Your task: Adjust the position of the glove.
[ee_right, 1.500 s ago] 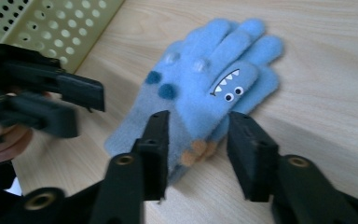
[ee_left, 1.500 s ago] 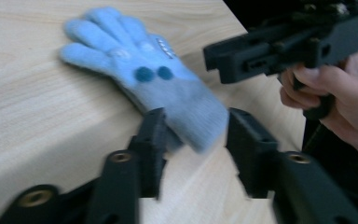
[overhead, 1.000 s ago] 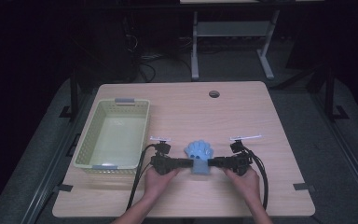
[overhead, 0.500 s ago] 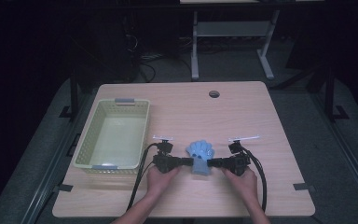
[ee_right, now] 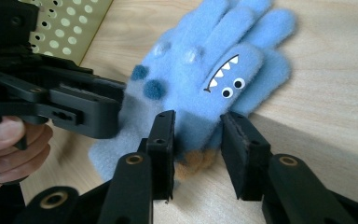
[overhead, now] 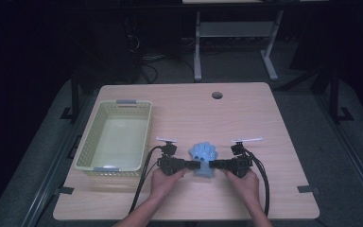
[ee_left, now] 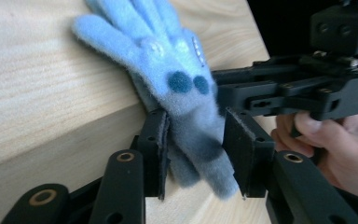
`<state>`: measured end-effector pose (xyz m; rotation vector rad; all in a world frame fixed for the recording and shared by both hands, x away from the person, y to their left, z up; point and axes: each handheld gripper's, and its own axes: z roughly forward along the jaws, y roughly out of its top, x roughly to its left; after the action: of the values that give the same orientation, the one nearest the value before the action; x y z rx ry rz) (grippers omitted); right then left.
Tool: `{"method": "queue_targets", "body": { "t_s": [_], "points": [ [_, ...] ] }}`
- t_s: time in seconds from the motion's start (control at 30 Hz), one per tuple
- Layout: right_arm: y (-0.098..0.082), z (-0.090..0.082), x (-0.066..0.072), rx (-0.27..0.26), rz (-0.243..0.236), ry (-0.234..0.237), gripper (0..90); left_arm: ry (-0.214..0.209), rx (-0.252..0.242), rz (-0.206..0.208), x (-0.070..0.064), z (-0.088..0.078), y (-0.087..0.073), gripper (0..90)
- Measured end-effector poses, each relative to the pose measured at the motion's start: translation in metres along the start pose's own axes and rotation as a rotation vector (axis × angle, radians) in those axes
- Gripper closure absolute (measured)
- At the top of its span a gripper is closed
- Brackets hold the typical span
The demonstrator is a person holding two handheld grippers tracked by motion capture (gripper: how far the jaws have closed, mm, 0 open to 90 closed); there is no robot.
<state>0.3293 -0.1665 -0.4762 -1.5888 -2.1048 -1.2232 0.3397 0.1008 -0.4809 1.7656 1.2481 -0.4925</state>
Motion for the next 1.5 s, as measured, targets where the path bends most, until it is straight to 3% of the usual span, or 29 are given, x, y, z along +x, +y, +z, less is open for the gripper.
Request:
{"method": "queue_targets", "body": {
  "t_s": [0.07, 0.2, 0.5, 0.63, 0.77, 1.5],
  "points": [
    [0.0, 0.0, 0.0, -0.005, 0.01, 0.008, 59.7, 0.022, -0.011, -0.004, 0.0, 0.0, 0.0, 56.3],
    [-0.001, 0.0, 0.0, -0.012, 0.022, 0.008, 59.1, 0.011, -0.013, -0.015, 0.001, 0.003, 0.0, 58.3],
    [-0.004, 0.007, 0.006, -0.025, 0.018, 0.006, 66.4, 0.016, -0.008, 0.0, 0.0, 0.008, -0.002, 67.8],
    [-0.005, 0.008, 0.005, -0.03, 0.021, 0.009, 71.2, 0.003, -0.012, -0.028, 0.004, 0.009, -0.002, 72.4],
    [-0.006, 0.009, 0.004, -0.034, 0.027, 0.019, 73.6, 0.004, -0.017, -0.022, 0.004, 0.01, -0.002, 75.0],
    [-0.002, 0.005, 0.01, -0.062, -0.002, 0.023, 78.9, -0.006, -0.023, -0.002, 0.002, 0.01, 0.003, 76.8]
  ]
}}
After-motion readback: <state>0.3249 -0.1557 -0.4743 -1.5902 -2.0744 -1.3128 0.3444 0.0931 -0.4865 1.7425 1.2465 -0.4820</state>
